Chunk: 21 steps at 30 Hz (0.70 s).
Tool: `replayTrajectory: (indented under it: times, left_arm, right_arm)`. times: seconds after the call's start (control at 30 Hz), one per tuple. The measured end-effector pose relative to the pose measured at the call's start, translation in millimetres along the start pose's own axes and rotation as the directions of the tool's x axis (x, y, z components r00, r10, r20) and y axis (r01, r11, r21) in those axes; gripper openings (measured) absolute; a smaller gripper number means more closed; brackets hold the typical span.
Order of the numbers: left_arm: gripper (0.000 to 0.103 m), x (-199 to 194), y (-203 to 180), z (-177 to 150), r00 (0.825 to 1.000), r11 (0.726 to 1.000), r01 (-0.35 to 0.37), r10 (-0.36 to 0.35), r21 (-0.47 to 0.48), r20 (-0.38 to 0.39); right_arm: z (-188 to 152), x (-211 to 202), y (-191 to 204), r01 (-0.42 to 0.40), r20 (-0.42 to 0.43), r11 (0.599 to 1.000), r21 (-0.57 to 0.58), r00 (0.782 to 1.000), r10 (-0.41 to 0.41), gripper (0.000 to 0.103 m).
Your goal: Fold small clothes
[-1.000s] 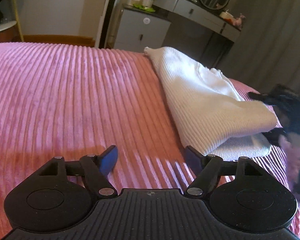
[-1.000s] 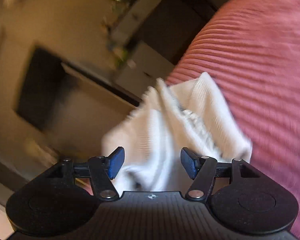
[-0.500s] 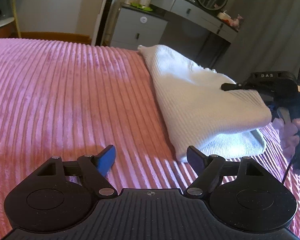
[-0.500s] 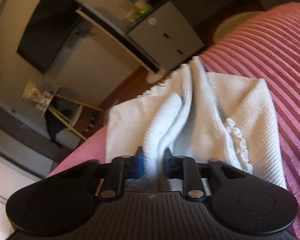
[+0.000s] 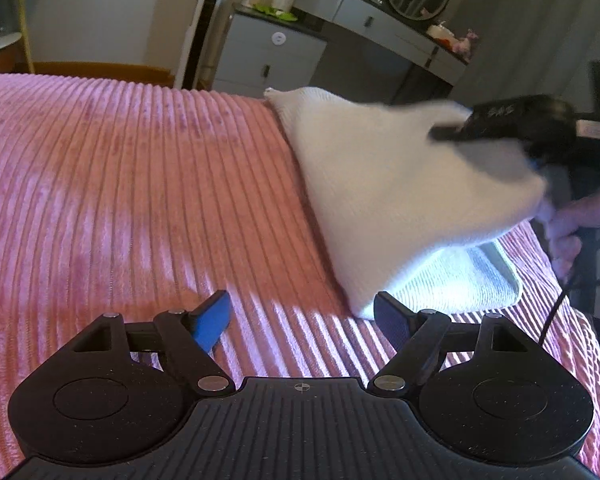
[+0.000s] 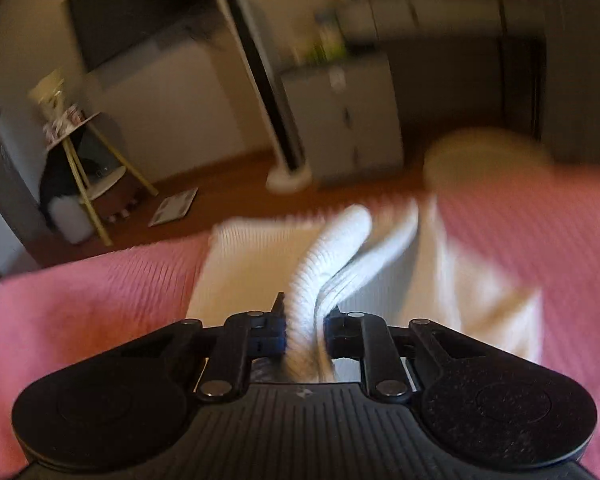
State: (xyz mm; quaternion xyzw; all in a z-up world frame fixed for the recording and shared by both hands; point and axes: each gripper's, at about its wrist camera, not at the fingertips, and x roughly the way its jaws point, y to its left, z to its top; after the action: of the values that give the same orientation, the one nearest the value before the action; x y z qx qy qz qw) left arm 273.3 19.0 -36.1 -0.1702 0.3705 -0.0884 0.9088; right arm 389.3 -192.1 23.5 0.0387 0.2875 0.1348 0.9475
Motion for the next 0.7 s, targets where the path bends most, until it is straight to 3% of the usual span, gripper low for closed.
replayTrajectory:
  times: [0.07,0.13,0.23,0.3,0.43,0.53,0.63,0.7]
  left_arm:
    - [0.083,-2,0,1,1.000,1.000,0.018,-0.018,-0.002,0.006]
    - [0.083,-3,0,1,1.000,1.000,0.027,-0.027,-0.006,0.011]
    - [0.083,-3,0,0,0.999,0.999,0.040,-0.040,-0.009,0.002]
    - [0.083,-2,-2,-2,0.999,0.999,0.036,-0.036,0.003,-0.006]
    - [0.083,-1,-3,-3,0.999,0.999,0.033,-0.033,0.015,-0.008]
    - [0.083,2,-4,-4,0.999,0.999,0.033,-0.032,0.010,-0.015]
    - [0.083,4,-10,-8,0.999,0.999,0.031,-0.031,0.035,-0.024]
    - [0.084,4,-13,-9,0.999,0.998,0.036,-0.035,0.046,-0.028]
  right_arm:
    - [-3,-14,9,0.105,0.093,0.988,-0.115,0.991,-0.095,0.016]
    - [-16,-19,11,0.210,0.162,0.951,-0.229,0.971,-0.175,0.016]
    - [-36,2,-14,0.195,0.038,0.960,-0.201,0.981,-0.191,0.021]
    - [-50,16,-31,0.257,-0.052,0.951,-0.174,0.962,-0.270,0.028]
    - [-53,-23,-55,0.233,0.006,0.969,0.086,0.972,-0.234,0.047]
    - [-66,-61,-71,0.136,0.044,0.960,0.246,0.988,-0.151,0.054]
    - [-87,-100,-69,0.102,0.066,0.932,0.349,0.989,-0.133,0.056]
    - [-103,-114,-65,0.037,0.075,0.906,0.423,0.994,-0.075,0.056]
